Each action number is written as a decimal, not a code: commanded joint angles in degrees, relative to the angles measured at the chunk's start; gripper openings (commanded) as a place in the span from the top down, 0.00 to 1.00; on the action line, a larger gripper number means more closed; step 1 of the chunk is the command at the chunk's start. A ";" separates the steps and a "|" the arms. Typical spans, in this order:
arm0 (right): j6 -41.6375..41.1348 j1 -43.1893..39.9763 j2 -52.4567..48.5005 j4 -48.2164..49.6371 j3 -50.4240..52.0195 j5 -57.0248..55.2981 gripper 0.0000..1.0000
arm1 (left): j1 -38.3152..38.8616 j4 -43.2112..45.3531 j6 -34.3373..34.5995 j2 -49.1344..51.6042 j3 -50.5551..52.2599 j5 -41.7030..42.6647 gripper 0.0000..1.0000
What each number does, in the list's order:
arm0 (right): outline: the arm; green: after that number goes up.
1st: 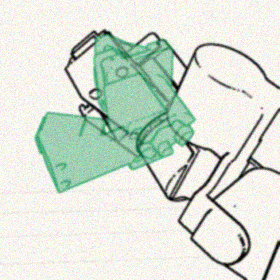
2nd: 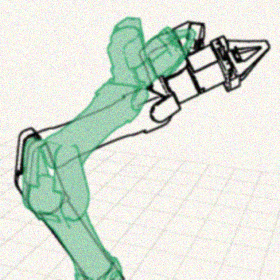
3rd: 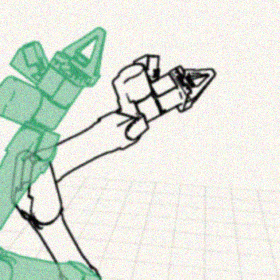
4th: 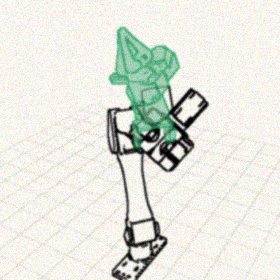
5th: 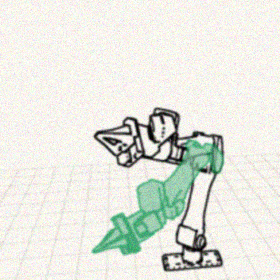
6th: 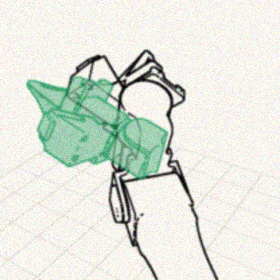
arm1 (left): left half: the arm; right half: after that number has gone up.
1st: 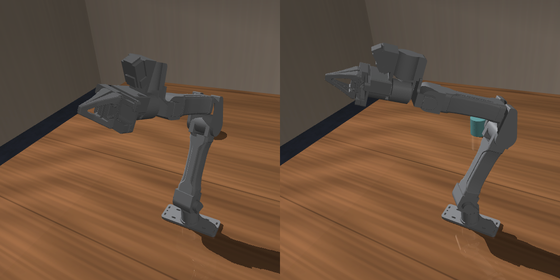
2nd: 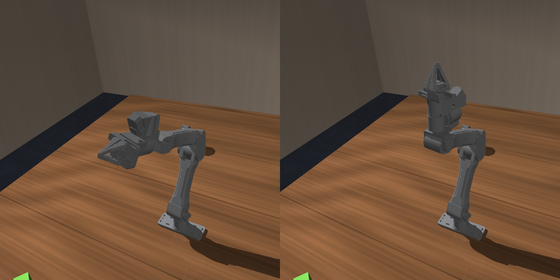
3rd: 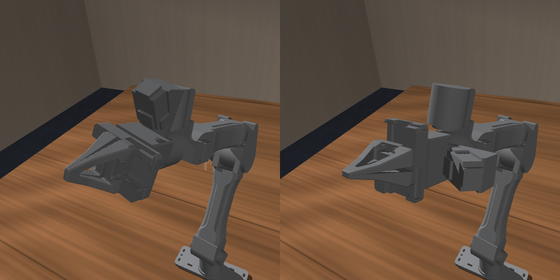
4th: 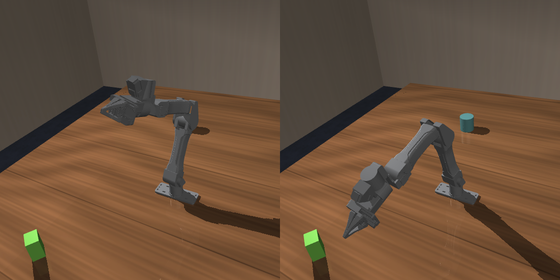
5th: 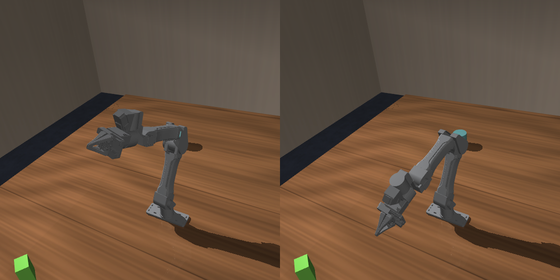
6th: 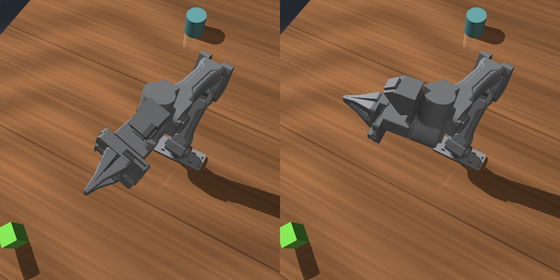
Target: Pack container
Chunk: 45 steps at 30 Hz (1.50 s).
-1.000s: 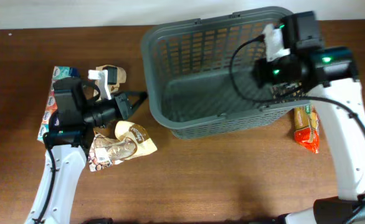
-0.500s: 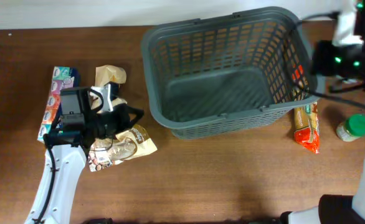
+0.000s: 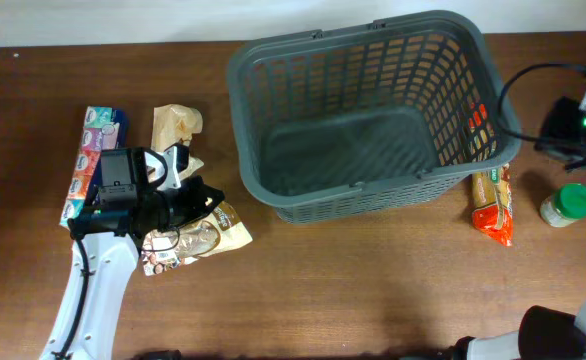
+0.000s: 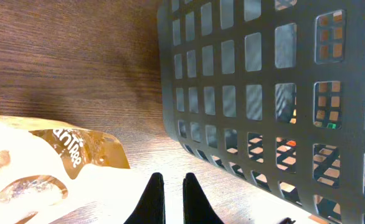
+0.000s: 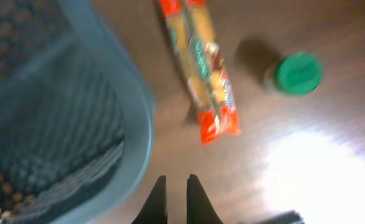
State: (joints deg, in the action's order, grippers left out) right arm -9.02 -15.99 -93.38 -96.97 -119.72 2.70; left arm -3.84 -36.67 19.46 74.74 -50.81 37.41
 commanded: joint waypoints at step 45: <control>1.42 11.17 0.11 1.33 11.89 8.15 0.96 | 11.93 0.76 2.23 0.42 -0.68 20.33 0.98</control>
State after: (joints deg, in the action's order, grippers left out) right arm -7.44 -5.19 -93.45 -95.79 -108.09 10.07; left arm 7.92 -39.29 20.34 74.74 -50.81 56.40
